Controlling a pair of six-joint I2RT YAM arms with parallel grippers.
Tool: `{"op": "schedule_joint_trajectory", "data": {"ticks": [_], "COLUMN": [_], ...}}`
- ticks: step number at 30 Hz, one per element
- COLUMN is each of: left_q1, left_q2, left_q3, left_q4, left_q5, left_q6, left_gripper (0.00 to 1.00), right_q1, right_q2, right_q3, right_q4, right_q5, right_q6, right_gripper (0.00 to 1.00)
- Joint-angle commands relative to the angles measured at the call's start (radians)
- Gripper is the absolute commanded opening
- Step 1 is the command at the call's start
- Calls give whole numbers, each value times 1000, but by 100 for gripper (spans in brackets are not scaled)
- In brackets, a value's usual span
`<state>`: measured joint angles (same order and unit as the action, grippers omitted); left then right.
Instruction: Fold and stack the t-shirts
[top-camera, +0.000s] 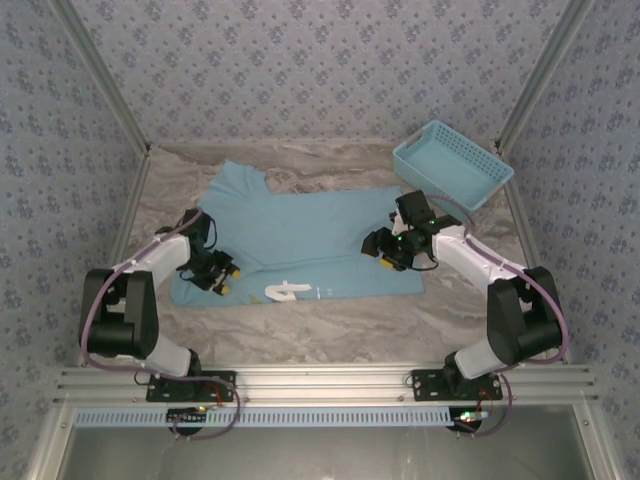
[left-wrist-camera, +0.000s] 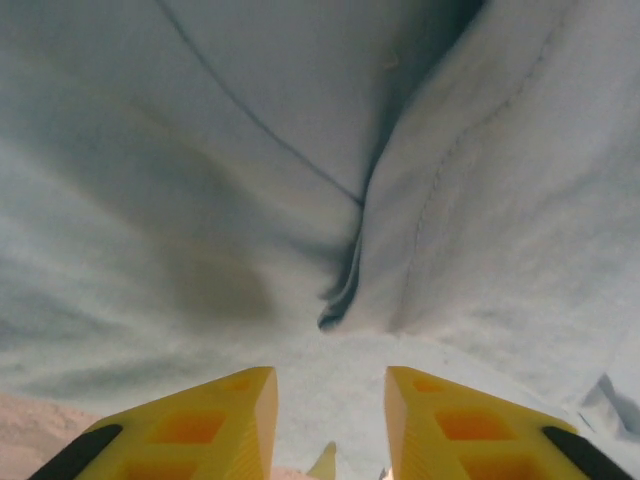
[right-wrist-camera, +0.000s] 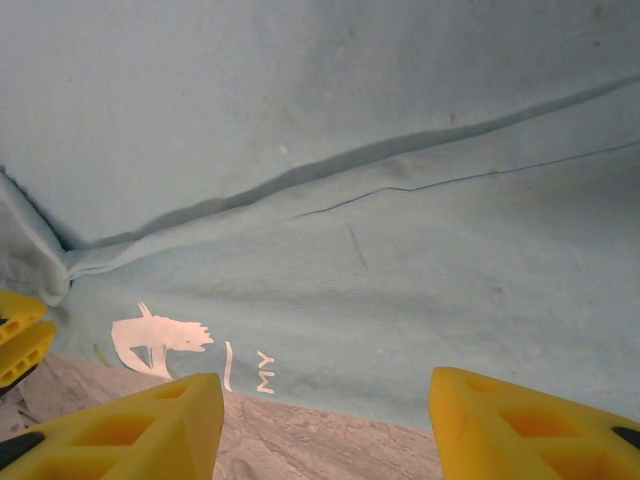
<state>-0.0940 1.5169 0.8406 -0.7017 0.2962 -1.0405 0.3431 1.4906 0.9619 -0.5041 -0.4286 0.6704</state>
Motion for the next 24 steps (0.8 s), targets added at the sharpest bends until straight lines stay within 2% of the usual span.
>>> {"op": "schedule_joint_trajectory", "data": {"ticks": [1,9,18,24], "left_q1": [-3,-3,-6,-31], "left_q2": [28,80,92,98], "left_q3": [8,62,108,169], "left_q4": [8,18,18,-12], "left_q5": [-27,-76,-95,-100], "left_q6": [7,48,64,93], "left_gripper": [31,21,1,0], "right_q1": [4,5,6,5], "right_q2": [-5,-23,-22,-18], "right_q3": [25,8,0,3], "right_q4": [-2,4,14,12], "right_q5": [-29,-25,-27,-32], "right_q6": [22,34,40,41], "right_gripper": [58,57,54,51]}}
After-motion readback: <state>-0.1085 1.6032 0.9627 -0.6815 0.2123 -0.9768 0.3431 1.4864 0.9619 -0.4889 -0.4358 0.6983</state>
